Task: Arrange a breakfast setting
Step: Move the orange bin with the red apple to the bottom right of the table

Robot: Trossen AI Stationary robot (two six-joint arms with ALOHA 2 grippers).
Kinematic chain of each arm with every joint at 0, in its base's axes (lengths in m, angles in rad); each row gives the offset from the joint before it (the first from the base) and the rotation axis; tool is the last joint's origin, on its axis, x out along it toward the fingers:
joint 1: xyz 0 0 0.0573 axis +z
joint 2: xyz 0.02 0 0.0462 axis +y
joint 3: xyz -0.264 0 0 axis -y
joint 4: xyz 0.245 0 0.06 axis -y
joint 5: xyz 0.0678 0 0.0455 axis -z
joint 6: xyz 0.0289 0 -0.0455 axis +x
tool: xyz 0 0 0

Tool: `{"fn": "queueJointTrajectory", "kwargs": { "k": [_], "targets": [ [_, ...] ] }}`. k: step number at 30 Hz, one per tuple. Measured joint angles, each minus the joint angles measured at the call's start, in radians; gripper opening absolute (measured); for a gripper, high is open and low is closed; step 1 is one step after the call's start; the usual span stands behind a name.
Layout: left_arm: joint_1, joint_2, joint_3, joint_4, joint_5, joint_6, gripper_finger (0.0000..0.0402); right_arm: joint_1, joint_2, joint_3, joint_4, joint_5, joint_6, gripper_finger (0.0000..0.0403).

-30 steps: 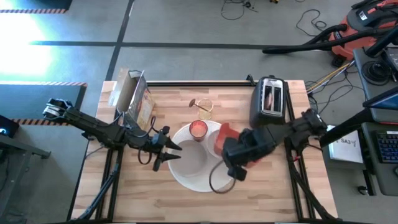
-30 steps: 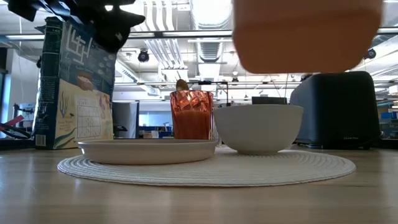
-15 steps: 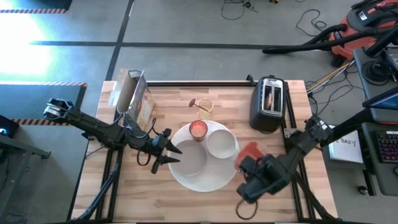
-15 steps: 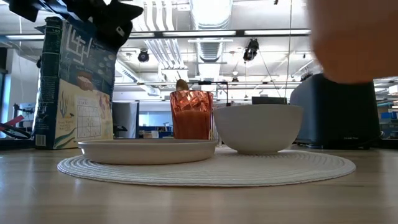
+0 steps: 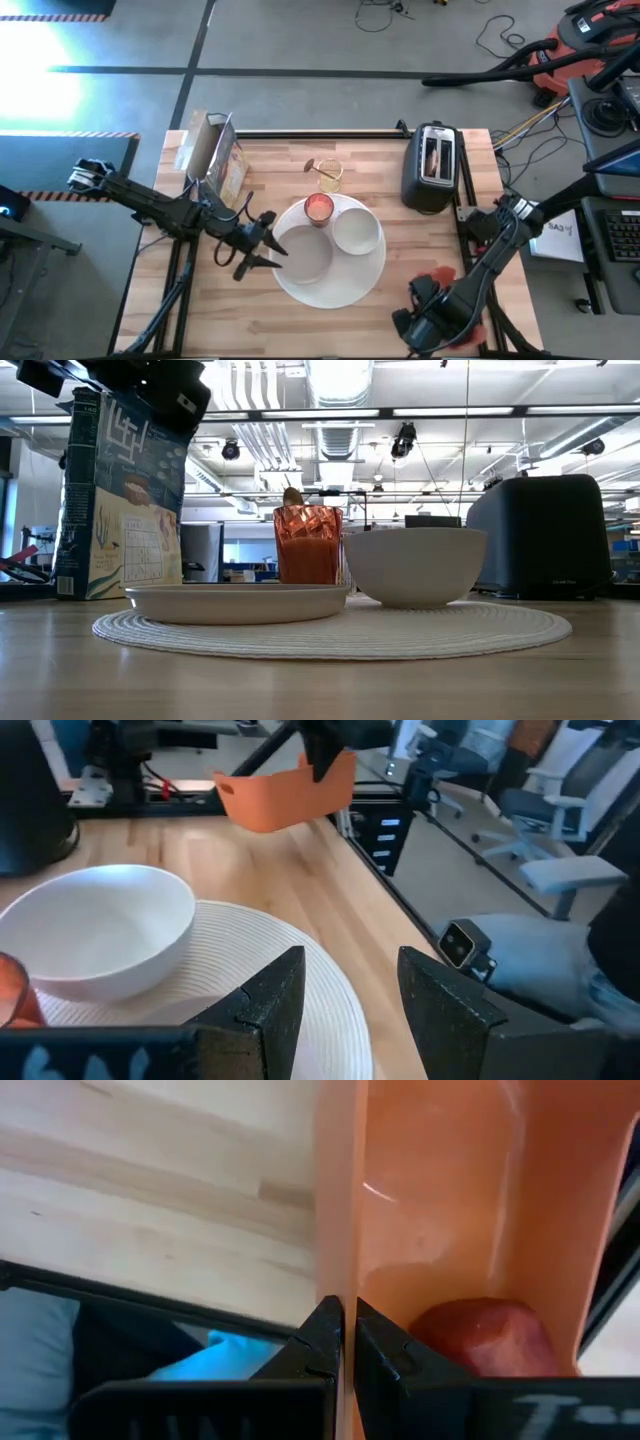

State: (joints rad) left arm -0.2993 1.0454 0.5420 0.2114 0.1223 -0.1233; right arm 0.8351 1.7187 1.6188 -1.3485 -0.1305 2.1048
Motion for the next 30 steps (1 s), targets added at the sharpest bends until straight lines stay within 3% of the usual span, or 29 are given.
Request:
{"fn": "queueJointTrajectory", "kwargs": {
  "k": [8,16,30],
  "targets": [
    [0.0,0.0,0.0,-0.004,0.037,0.018,0.0146,0.018,0.0,-0.108,0.088,-0.017,0.099,0.0008],
    [0.0,0.0,0.0,-0.012,0.046,0.018,0.0146,0.027,0.0,-0.168,0.154,-0.136,0.156,0.0008],
    [0.007,-0.001,0.0,-0.032,0.046,0.04,0.0146,0.029,0.0,-0.213,0.205,-0.132,0.206,0.0008]
  ]
}}
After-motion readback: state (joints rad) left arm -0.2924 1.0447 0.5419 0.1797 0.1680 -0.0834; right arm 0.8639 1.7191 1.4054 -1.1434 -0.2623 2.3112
